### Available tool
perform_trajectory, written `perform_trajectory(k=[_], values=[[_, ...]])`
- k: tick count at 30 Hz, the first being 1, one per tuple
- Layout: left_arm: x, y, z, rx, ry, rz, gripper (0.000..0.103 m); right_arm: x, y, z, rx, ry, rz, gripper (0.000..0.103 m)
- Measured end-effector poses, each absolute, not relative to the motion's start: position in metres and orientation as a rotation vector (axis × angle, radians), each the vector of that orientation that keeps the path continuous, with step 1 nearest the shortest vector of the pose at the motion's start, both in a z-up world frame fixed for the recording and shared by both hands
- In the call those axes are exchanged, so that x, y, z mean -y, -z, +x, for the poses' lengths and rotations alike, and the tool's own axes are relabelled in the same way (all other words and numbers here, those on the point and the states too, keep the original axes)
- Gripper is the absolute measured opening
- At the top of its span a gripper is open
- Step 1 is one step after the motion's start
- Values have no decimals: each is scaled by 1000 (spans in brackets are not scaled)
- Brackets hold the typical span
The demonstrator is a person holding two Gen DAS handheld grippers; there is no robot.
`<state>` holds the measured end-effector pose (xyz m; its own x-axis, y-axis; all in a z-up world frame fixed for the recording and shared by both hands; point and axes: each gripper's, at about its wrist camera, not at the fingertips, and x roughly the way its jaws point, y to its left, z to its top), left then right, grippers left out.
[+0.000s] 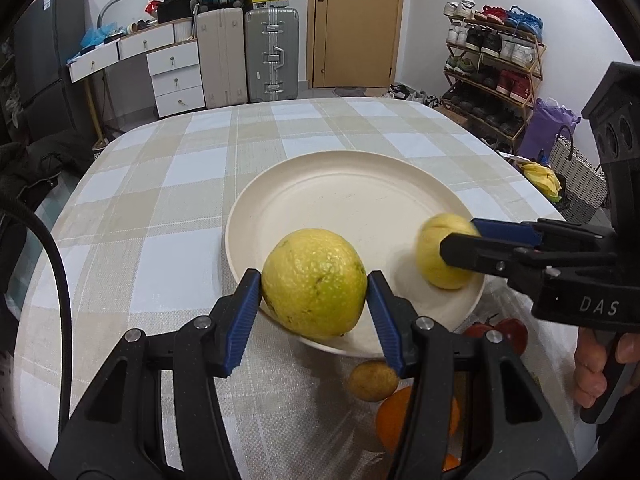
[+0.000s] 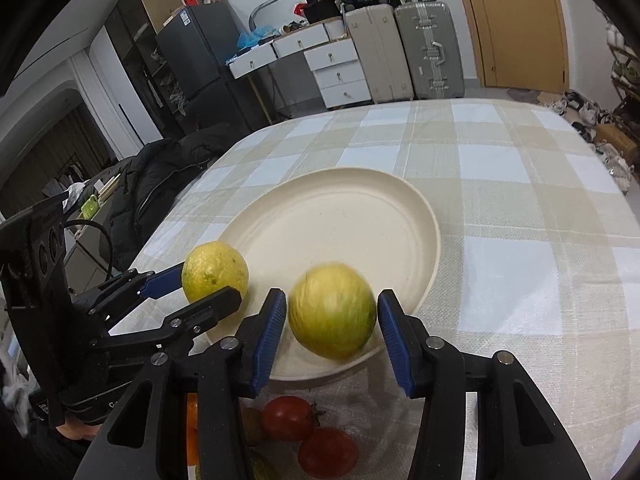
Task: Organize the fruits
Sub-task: 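Lower both citrus fruits onto the plate and open both grippers, then grasp the lone red tomato with the right gripper while the left gripper moves toward an orange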
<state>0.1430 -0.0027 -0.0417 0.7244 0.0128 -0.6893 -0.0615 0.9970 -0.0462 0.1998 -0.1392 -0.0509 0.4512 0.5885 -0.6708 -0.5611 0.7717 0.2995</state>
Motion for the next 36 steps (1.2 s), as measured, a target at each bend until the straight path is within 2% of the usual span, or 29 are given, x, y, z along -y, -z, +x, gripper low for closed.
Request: perform_trajectory(k=[2,4,5,6,7,9,10,12,14,26,36], values=[[1,38,140,-747,-47,-74,53,142,48,198,-831,-717,40,49],[-1,33,135,-732,-42,-90,62,146,43,193,-806,-697,23,51],[-3,30,133,-722,-41,-99,74,149,41,190,-794,-691,15,53],[-4,26,129,-706,-45,-105,82,151,39,187,-786,-686,9,59],[-5,23,125,-692,-51,-107,84,154,37,184,-779,-684,4,65],[-5,17,117,-678,-51,-104,85,161,32,176,-759,-680,3,86],[-5,16,114,-677,-49,-101,86,165,30,172,-748,-676,3,91],[-3,12,105,-673,-50,-94,95,172,27,164,-731,-665,-5,102],[-2,9,95,-654,-57,-83,102,178,25,159,-722,-657,-9,103],[5,4,56,-667,-45,-68,102,207,23,152,-750,-603,5,103],[7,10,55,-699,-37,-58,102,228,32,165,-804,-514,40,103]])
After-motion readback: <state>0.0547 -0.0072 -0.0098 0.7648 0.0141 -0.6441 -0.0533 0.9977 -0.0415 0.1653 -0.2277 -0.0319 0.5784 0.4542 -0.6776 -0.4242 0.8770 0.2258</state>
